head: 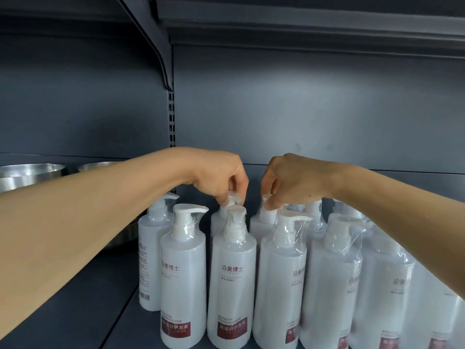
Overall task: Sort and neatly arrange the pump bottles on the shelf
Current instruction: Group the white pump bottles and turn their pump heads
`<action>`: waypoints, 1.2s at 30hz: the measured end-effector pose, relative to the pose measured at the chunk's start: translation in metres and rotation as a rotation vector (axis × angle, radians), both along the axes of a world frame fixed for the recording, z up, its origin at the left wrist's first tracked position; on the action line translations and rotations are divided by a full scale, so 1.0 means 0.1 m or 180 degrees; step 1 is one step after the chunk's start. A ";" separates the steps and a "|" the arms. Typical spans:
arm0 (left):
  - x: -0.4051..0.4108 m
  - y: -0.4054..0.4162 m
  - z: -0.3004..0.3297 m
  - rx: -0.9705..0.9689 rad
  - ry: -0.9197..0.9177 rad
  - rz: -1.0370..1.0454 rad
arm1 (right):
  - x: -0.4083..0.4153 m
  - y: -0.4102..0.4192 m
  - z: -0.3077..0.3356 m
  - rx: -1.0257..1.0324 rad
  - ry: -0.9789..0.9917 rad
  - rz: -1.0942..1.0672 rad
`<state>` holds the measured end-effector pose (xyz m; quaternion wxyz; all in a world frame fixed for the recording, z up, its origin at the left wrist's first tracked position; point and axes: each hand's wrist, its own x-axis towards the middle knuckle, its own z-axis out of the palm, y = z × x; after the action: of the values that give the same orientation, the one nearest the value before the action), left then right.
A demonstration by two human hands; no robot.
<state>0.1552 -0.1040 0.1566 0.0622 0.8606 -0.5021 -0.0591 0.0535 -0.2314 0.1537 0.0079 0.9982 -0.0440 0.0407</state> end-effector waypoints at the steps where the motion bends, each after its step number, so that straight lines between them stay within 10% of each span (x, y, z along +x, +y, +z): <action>1: 0.00 0.02 0.01 0.0006 0.0029 0.0040 | 0.03 0.01 -0.02 -0.0029 -0.0014 -0.0034; 10: -0.04 -0.08 0.05 -0.0006 0.0168 0.0862 | -0.06 -0.15 0.22 0.0305 0.0284 0.0306; 36: 0.14 -0.01 0.02 -0.0080 0.0442 0.0239 | 0.10 -0.18 0.09 0.0449 0.0604 0.0642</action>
<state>0.1690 -0.1048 0.1582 0.1098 0.8718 -0.4646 -0.1099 0.0638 -0.2491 0.1631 -0.0622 0.9950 0.0546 -0.0563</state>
